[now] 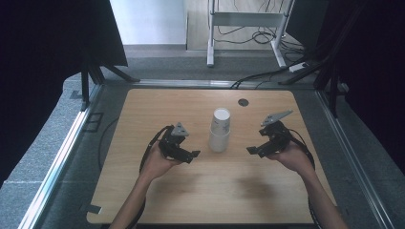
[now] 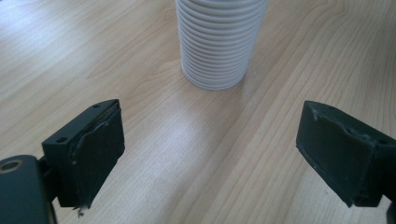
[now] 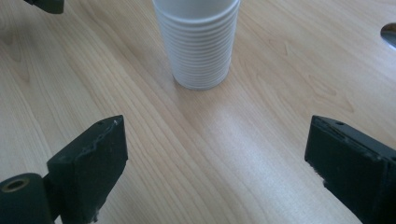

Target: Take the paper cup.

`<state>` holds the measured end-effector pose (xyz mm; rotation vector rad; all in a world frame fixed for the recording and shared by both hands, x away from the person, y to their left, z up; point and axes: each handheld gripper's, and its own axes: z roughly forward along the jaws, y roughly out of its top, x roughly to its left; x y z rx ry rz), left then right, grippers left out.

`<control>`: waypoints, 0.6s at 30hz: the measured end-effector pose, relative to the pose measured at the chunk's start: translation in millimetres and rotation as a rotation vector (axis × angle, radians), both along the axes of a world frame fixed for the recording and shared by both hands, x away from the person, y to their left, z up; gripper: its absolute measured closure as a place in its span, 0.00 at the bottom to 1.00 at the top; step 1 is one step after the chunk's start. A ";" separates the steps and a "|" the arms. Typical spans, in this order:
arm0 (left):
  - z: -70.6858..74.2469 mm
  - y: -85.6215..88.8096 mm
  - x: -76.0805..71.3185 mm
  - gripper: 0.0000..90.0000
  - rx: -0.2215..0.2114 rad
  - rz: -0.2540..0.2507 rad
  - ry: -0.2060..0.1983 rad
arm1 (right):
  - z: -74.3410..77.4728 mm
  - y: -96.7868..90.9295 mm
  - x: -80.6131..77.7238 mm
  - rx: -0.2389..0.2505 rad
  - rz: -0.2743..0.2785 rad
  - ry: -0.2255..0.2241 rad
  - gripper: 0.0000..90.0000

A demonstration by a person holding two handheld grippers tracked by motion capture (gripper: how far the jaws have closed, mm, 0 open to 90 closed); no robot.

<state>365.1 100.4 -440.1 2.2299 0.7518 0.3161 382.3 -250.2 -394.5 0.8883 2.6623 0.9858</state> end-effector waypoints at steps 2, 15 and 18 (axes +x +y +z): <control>2.0 -2.0 2.7 0.09 0.001 -0.002 0.000 | 4.0 3.0 2.7 -0.004 0.007 -0.003 0.08; 10.9 -18.8 19.2 0.09 0.002 -0.031 0.002 | 21.4 22.3 23.8 -0.035 0.030 0.028 0.09; 11.2 -23.2 22.8 0.09 -0.001 -0.034 0.005 | 26.8 28.4 27.9 -0.041 0.042 0.033 0.09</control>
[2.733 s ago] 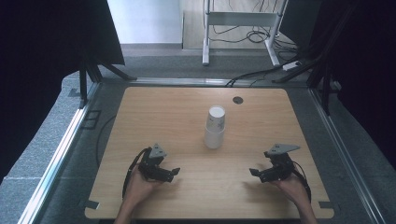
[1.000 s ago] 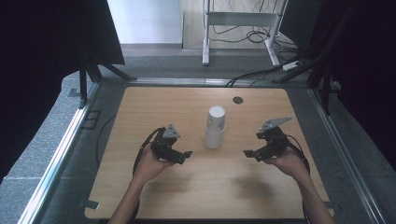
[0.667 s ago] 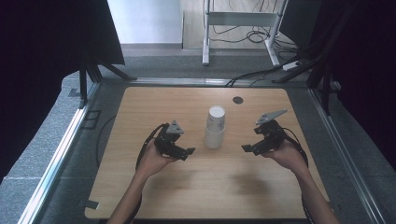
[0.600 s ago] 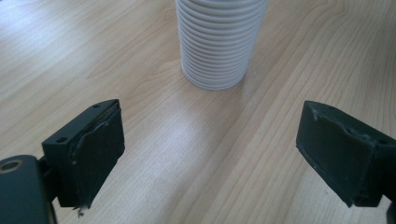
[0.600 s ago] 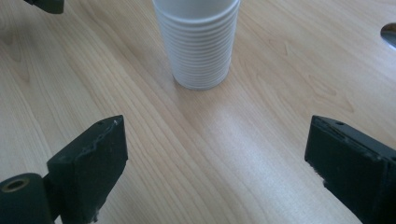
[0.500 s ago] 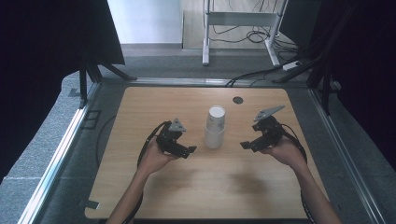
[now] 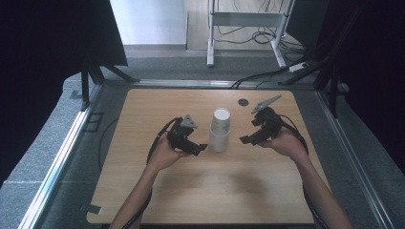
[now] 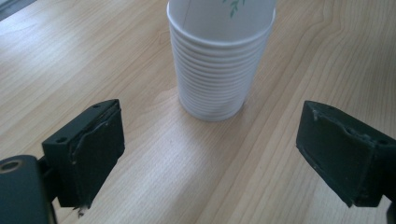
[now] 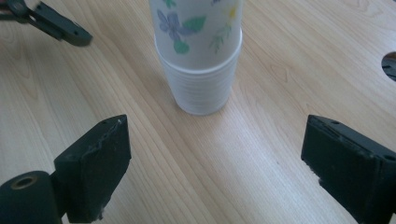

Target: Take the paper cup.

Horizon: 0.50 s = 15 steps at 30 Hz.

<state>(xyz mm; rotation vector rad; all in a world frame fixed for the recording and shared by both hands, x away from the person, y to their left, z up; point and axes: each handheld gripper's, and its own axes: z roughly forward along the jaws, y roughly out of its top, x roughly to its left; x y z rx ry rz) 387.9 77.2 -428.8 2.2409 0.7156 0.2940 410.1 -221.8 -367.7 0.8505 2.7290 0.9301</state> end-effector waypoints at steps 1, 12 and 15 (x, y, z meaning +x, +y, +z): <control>0.2 -1.3 1.0 0.09 0.000 -0.001 0.001 | 1.7 2.3 1.1 -0.001 0.000 0.003 0.09; 0.8 -11.2 13.1 0.09 -0.004 -0.001 0.010 | 16.3 23.7 14.9 -0.034 0.028 0.012 0.09; 0.7 -13.4 16.6 0.09 -0.009 -0.003 0.016 | 20.5 30.3 18.0 -0.042 0.035 0.014 0.11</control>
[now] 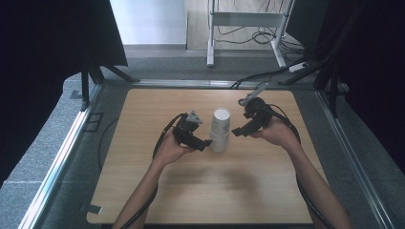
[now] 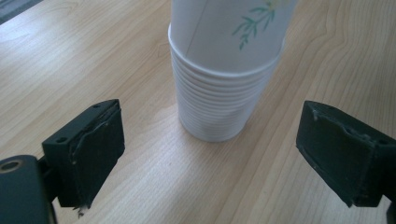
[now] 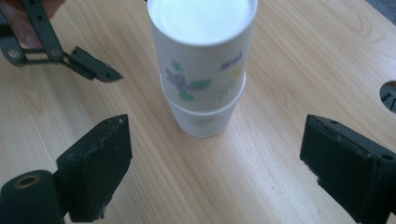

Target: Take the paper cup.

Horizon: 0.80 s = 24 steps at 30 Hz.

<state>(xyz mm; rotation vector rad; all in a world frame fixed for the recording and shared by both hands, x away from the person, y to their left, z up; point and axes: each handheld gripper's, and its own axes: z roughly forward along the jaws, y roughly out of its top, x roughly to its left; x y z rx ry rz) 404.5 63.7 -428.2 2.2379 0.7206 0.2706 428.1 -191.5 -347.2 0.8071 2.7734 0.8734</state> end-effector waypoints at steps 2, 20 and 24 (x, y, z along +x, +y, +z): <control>-0.3 -2.0 1.7 0.09 0.000 -0.002 0.001 | 2.4 4.4 2.2 -0.013 0.009 0.003 0.13; -3.0 -22.3 9.3 0.09 -0.004 -0.029 0.004 | 16.3 43.9 23.7 -0.109 0.056 0.027 0.20; -5.3 -26.2 11.4 0.09 -0.015 -0.034 0.003 | 17.6 52.0 28.9 -0.132 0.070 0.040 0.24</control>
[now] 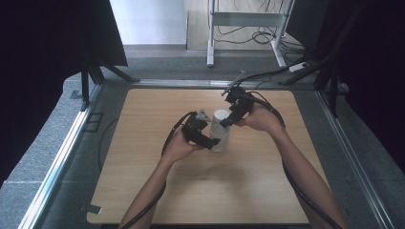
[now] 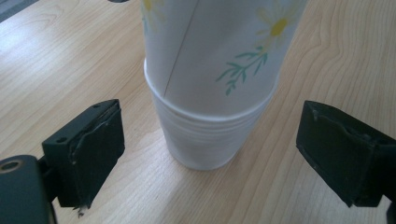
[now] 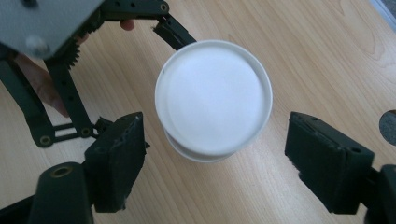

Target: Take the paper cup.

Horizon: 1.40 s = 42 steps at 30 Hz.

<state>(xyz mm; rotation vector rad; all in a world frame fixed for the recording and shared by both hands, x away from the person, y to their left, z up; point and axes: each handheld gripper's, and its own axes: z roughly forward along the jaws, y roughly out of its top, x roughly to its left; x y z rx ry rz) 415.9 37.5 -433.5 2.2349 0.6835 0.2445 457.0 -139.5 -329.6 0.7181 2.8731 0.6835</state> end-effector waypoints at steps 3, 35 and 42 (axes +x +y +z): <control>-2.2 -2.5 1.3 0.10 0.003 0.002 -0.001 | 0.0 5.7 2.4 -0.022 0.003 0.004 0.26; -12.8 -5.6 7.6 0.27 -0.058 0.004 0.013 | -2.1 25.9 14.0 -0.080 0.039 0.049 0.38; -11.9 -5.9 7.5 0.28 -0.049 0.002 0.016 | 2.3 28.0 14.2 -0.104 0.020 0.063 0.39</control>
